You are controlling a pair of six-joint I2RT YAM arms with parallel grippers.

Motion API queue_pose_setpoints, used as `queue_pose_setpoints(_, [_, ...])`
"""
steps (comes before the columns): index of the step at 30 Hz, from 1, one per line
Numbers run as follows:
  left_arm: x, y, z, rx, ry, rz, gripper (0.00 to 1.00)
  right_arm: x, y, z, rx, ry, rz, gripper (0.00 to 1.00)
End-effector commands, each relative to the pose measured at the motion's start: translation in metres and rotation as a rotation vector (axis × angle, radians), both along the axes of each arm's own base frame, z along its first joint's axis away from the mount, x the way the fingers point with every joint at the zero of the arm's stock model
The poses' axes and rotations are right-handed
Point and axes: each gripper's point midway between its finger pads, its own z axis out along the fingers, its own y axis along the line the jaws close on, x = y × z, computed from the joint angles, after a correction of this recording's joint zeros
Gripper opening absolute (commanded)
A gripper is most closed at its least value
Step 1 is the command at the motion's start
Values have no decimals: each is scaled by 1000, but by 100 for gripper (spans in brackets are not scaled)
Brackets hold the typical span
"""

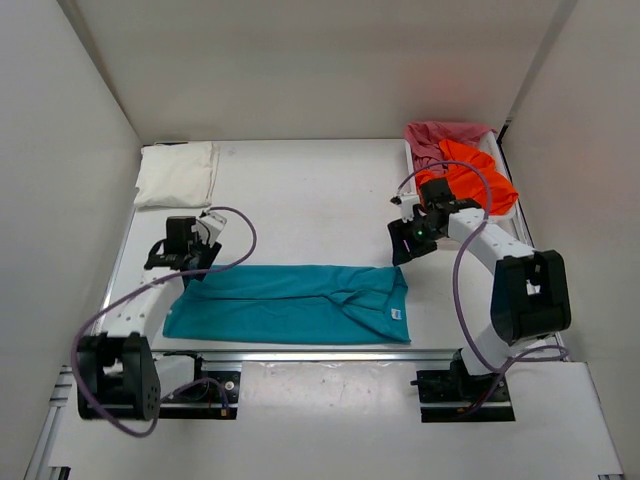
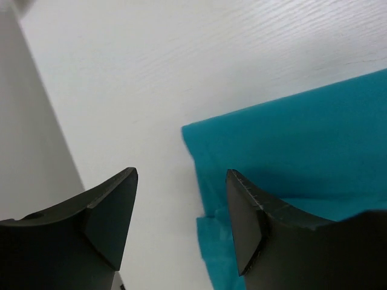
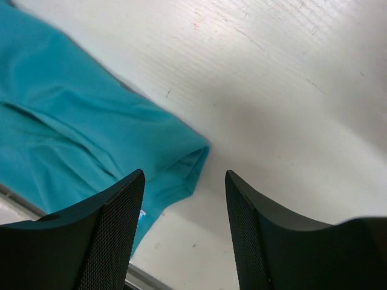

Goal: Fold and stack the t-shirts
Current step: Fold the other side of the tshirt into a rectangle, then rotate the tshirt 90 degrees

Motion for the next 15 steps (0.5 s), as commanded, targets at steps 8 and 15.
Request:
queue_pose_setpoints(8, [23,31,-39,10,72,177,75,5,10,-31,-39,52,-31,67])
queue_pose_setpoints(15, [15,36,-48,32,108,184,76,1,2,-51,-79,133,-57,59])
